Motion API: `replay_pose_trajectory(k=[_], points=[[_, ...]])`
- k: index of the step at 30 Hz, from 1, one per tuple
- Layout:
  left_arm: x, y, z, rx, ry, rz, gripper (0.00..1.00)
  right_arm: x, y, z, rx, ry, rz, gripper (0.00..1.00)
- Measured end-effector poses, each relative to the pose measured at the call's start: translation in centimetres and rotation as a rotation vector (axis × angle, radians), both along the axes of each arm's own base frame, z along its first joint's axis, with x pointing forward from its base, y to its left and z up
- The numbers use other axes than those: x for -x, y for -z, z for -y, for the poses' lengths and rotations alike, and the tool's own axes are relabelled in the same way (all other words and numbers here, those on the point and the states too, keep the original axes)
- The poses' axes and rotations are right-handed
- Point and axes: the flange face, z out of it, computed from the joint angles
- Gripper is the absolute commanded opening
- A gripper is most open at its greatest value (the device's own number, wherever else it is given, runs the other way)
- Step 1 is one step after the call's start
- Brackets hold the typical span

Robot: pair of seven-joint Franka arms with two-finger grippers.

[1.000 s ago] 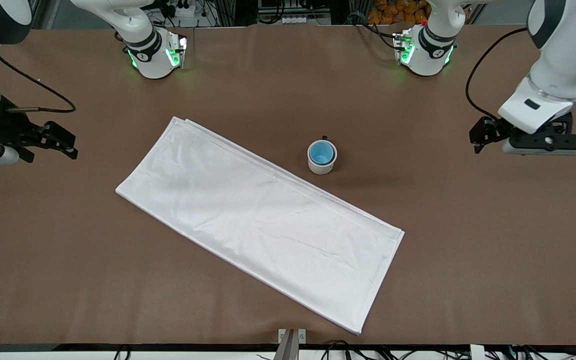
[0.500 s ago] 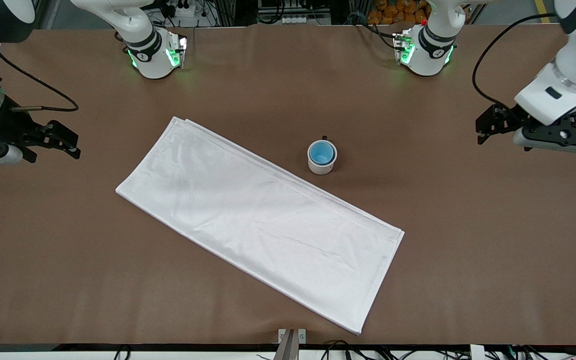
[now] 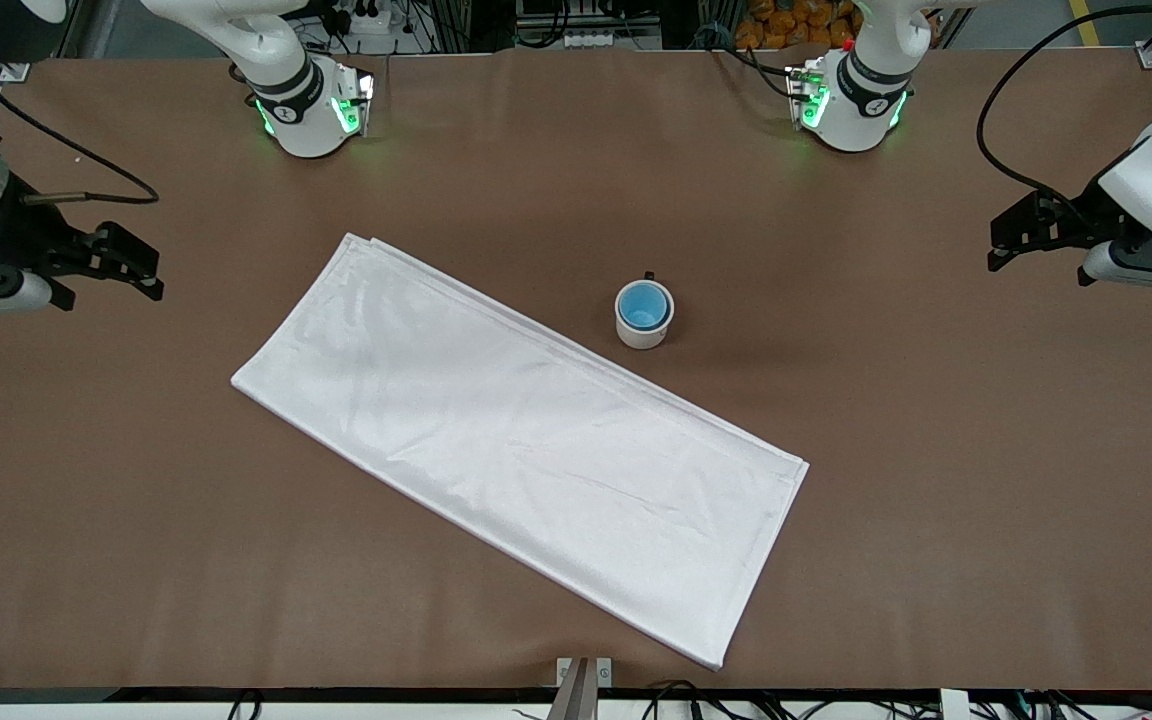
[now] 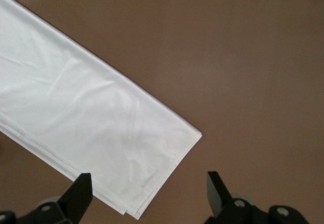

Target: Place blue cup into white mug on table

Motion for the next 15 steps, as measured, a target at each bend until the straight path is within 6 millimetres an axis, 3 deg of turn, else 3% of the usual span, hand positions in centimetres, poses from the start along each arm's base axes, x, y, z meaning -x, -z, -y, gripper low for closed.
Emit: replay_pose_trajectory(k=[8,15], points=[[-0.2,0.1,0.0,-0.048,0.012,0.003,1.00,1.5,-2.2,0.2,-0.001,-0.016,0.027,1.00],[-0.2,0.0,0.7,-0.065,0.027,0.008,1.00,1.7,-2.6,0.3,-0.001,-0.019,0.032,1.00]])
